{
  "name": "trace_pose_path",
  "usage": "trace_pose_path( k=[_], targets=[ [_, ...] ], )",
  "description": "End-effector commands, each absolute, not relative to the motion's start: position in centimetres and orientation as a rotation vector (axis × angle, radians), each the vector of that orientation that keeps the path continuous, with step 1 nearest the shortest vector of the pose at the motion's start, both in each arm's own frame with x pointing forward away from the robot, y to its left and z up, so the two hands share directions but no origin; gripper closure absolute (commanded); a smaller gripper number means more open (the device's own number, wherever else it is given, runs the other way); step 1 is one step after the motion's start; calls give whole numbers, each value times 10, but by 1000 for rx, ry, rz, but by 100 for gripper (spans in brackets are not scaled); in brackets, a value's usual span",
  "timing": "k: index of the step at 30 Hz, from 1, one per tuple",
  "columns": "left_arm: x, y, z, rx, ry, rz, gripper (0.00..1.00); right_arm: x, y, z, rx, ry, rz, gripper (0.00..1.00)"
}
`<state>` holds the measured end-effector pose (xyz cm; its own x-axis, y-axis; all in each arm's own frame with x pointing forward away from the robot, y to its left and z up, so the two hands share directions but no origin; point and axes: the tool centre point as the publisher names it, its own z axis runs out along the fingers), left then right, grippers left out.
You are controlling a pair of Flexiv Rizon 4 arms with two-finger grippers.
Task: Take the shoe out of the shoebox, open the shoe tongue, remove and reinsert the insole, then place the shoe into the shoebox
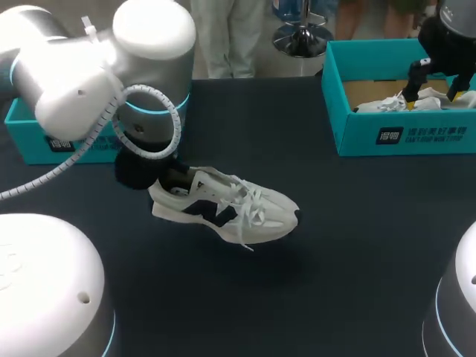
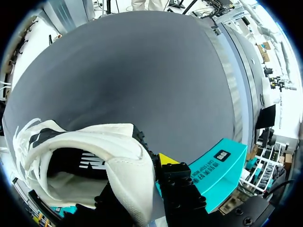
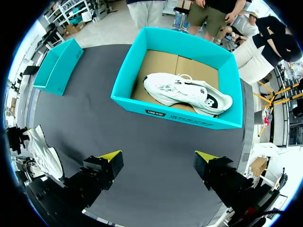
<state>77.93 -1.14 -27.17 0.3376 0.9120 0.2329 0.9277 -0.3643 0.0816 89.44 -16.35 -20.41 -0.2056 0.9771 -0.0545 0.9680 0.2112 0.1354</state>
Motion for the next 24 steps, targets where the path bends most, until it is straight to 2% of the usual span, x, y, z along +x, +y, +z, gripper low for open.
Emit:
trace_pose_path(
  k=[1,24],
  targets=[
    [786,-25,-288,-2504,-1713,-352,100,895,-163,-204,1894,2342,105,0],
    [795,-56,-365,-2453,-1651,-293,100,895,-163,-204,1894,2342,105,0]
  ],
)
